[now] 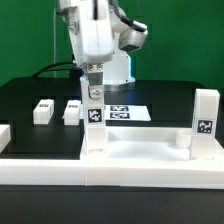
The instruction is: Assemble desk
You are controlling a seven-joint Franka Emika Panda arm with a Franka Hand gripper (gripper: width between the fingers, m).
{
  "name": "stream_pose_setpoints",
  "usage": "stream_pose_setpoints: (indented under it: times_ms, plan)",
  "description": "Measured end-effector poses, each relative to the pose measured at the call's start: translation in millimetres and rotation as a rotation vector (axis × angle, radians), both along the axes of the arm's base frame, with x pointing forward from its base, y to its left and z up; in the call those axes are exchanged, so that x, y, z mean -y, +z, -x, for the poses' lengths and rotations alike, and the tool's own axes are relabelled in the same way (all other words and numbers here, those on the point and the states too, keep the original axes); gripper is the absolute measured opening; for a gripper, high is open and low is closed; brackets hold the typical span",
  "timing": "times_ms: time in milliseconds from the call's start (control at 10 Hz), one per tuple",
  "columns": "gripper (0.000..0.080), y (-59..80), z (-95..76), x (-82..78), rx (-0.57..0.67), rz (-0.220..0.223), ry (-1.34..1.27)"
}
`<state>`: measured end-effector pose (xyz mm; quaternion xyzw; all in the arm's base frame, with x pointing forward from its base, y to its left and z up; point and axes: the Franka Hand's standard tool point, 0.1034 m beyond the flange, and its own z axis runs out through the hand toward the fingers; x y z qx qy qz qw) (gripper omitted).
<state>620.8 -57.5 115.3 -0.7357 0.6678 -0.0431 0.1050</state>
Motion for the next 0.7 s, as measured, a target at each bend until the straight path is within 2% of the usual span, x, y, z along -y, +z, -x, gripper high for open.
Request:
stream_pose_setpoints:
  times_ms: [100, 200, 300, 500, 700]
  plan:
    - [0.0346, -0.1, 0.0, -0.1, 0.002, 0.004, 0.019]
    - [0.053, -0.4, 1.3, -0.1, 0.004, 0.034, 0.149]
    - [0.0625, -0.9, 4.3, -1.5, 0.0, 0.077, 0.366]
    - [0.0642, -5.8, 9.6, -3.5, 0.013, 0.127, 0.662]
    - [0.0648, -5.7, 9.2, -2.1, 0.027, 0.155, 0.797]
